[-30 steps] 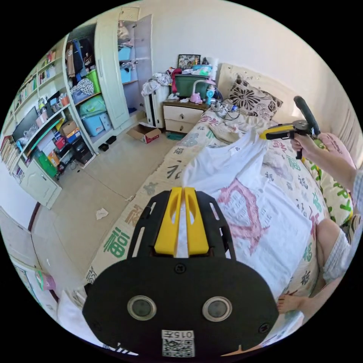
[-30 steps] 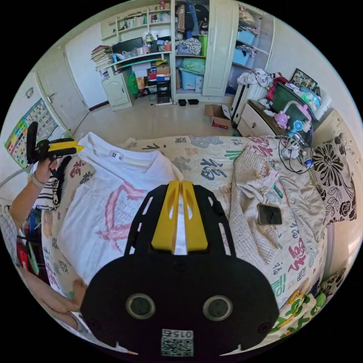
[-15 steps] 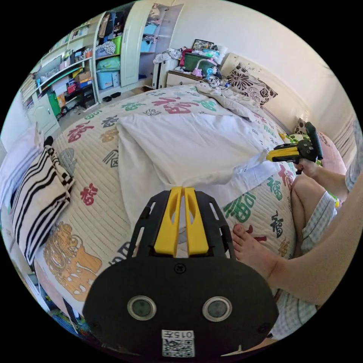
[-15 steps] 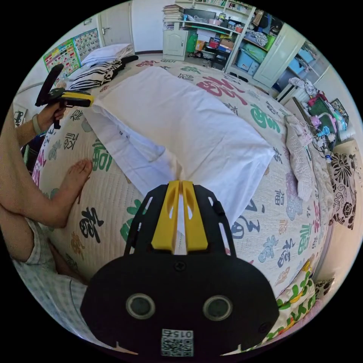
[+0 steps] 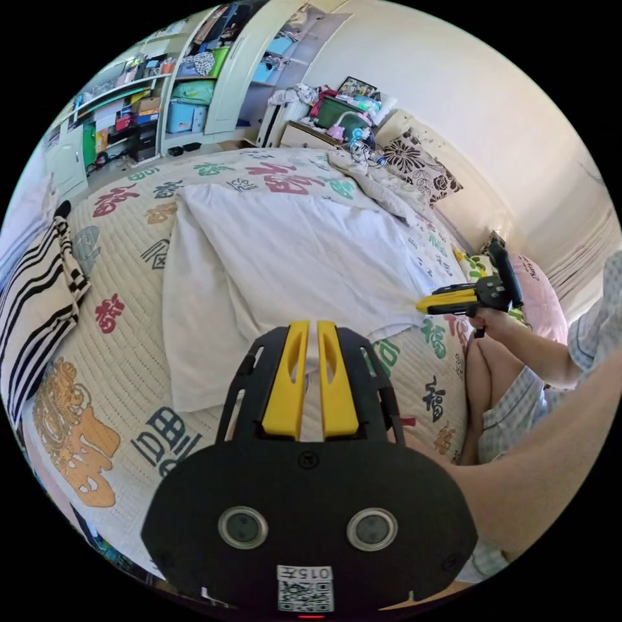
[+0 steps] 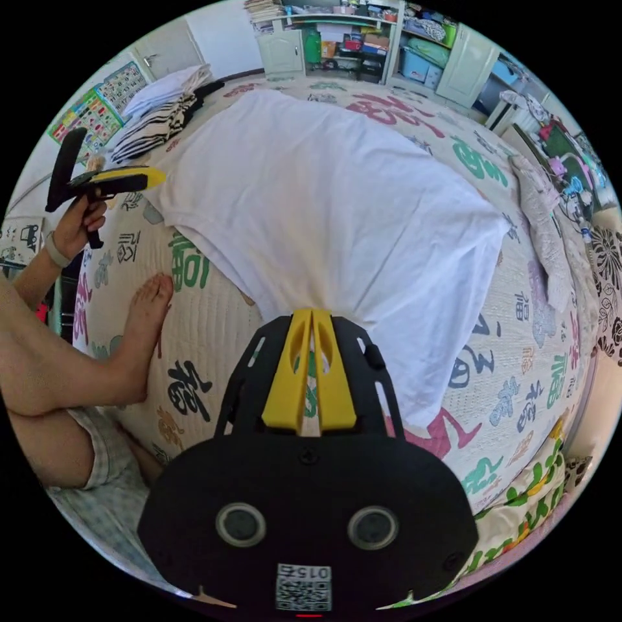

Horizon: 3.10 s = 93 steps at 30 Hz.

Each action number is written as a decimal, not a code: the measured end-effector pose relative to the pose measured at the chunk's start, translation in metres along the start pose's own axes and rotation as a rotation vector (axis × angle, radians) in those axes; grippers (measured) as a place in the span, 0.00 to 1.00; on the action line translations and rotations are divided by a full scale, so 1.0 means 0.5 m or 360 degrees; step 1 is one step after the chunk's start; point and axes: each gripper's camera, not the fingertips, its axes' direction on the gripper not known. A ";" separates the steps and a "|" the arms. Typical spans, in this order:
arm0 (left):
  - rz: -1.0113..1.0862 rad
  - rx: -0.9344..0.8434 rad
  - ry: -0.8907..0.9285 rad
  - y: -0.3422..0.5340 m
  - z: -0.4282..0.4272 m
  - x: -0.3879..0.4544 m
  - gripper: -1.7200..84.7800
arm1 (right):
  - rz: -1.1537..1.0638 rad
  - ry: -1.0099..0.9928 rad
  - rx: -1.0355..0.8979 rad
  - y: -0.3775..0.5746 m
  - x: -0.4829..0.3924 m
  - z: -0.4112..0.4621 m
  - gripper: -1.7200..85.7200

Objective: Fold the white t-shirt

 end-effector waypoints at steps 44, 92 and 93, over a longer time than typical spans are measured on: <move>-0.0430 0.0083 -0.0141 -0.140 -0.091 -0.453 0.11 | 0.0839 -0.0117 0.0515 -0.387 0.494 -0.035 0.07; 0.0790 0.0185 0.0522 0.161 0.042 0.222 0.01 | -0.0127 -0.0870 0.0498 -0.727 0.373 -0.123 0.02; 0.0835 0.0172 0.0622 0.141 0.091 0.260 0.01 | -0.0030 -0.0864 0.0503 -0.684 0.422 -0.116 0.02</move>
